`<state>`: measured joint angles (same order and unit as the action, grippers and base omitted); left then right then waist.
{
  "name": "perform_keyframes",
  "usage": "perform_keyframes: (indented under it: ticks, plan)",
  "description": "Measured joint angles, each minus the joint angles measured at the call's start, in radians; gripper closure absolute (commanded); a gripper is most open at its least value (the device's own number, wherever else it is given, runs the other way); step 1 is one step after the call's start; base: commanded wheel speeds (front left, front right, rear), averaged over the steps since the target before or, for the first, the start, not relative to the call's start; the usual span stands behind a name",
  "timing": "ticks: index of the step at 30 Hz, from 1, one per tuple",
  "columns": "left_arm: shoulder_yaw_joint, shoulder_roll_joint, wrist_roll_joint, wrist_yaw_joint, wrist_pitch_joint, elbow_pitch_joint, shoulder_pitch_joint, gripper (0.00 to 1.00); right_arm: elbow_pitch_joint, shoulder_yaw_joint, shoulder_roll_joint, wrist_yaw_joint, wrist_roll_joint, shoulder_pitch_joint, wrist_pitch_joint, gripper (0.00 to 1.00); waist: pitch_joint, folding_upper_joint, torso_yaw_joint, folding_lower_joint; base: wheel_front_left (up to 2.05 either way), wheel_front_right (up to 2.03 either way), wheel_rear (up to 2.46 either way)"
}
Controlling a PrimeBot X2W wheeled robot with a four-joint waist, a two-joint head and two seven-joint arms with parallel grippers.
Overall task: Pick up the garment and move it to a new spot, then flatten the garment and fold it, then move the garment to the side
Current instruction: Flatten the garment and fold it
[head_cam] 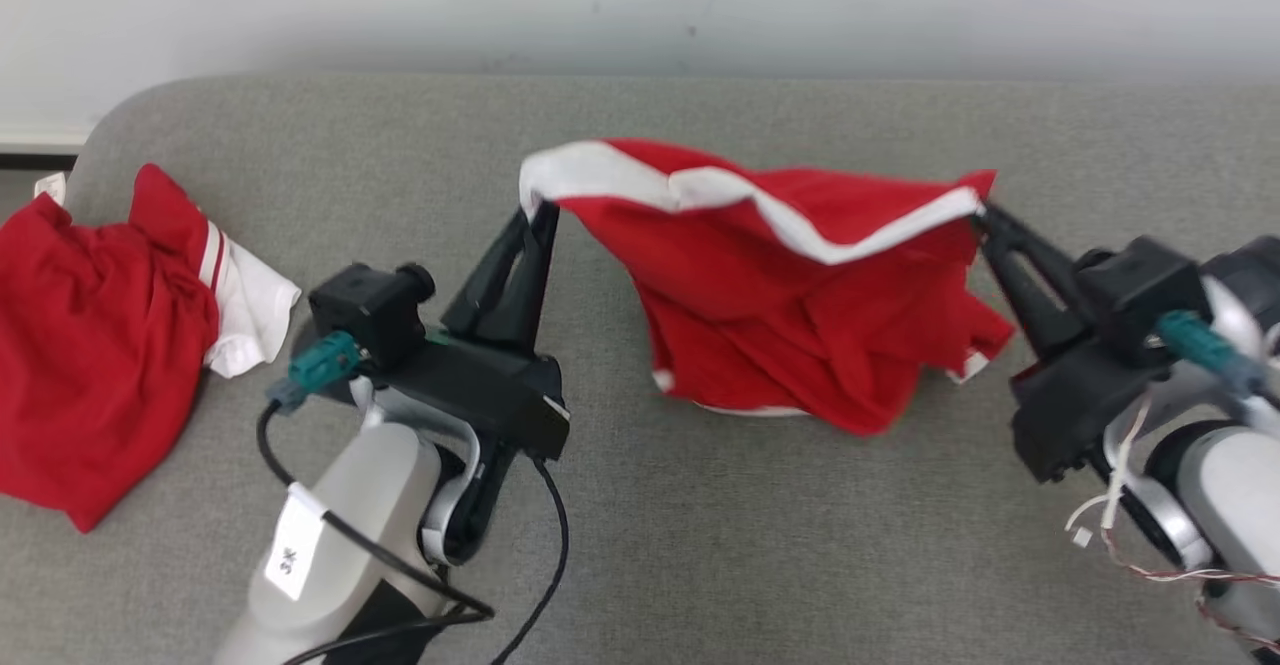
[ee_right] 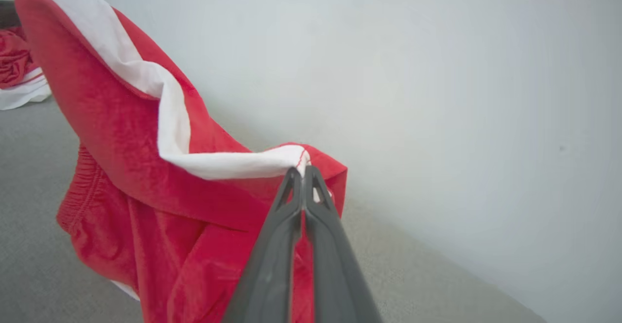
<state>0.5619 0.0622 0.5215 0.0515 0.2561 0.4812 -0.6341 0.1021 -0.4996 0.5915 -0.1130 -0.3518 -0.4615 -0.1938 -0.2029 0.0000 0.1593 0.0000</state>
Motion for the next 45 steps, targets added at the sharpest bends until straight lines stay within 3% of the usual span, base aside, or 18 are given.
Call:
perform_keyframes:
  ticks: [9,17,20,22,25,30,33,36,40,45]
  plan:
    - [-0.014,0.098,-0.072,-0.017,0.000,-0.222,0.034,1.00,0.179,0.144,-0.004,-0.011,-0.002,0.077,0.092,1.00,0.044,0.0000,-0.060,-0.0001,0.00,0.00,0.00]
    - [-0.079,0.163,-0.061,-0.029,0.001,-0.625,0.126,1.00,0.490,0.358,-0.045,-0.011,-0.054,0.145,0.186,1.00,0.059,-0.0001,-0.124,-0.0002,0.00,0.00,0.00]
    - [-0.078,0.185,-0.045,-0.034,-0.021,-0.721,0.151,1.00,0.547,0.415,-0.061,-0.011,-0.060,0.146,0.185,1.00,0.055,-0.0001,-0.146,-0.0002,0.00,0.00,0.00]
    - [-0.067,0.193,-0.031,-0.034,-0.068,-0.740,0.159,1.00,0.520,0.414,-0.066,-0.011,-0.083,0.143,0.165,1.00,0.044,-0.0001,-0.157,-0.0002,0.00,0.00,0.00]
    - [-0.066,0.191,-0.004,-0.046,-0.142,-0.674,0.149,1.00,0.353,0.346,-0.074,-0.007,-0.148,0.088,0.129,1.00,0.017,0.0000,-0.170,-0.0001,0.00,0.00,0.00]
    - [-0.126,0.179,-0.041,-0.107,-0.211,-0.435,-0.045,1.00,-0.013,0.238,-0.150,0.081,-0.201,-0.229,0.100,1.00,-0.044,0.0003,-0.191,0.0003,0.00,0.00,0.00]
    - [-0.161,0.149,-0.119,-0.125,-0.186,-0.431,-0.271,1.00,-0.064,0.313,-0.172,0.084,-0.191,-0.491,0.148,1.00,-0.083,0.0002,-0.206,0.0004,0.00,0.00,0.00]
    - [-0.158,0.092,-0.153,-0.121,-0.133,-0.459,-0.426,1.00,-0.071,0.356,-0.134,0.088,-0.152,-0.610,0.205,1.00,-0.116,0.0001,-0.216,0.0001,0.00,0.00,0.00]
    - [-0.140,0.096,-0.155,-0.117,-0.119,-0.392,-0.404,1.00,-0.150,0.325,-0.098,0.112,-0.113,-0.565,0.220,1.00,-0.134,0.0003,-0.217,0.0003,0.00,0.00,0.00]
    - [-0.080,0.124,-0.129,-0.098,-0.155,-0.270,-0.187,1.00,-0.207,0.276,-0.109,0.131,-0.132,-0.377,0.202,1.00,-0.145,0.0000,-0.209,-0.0002,0.00,0.00,0.00]
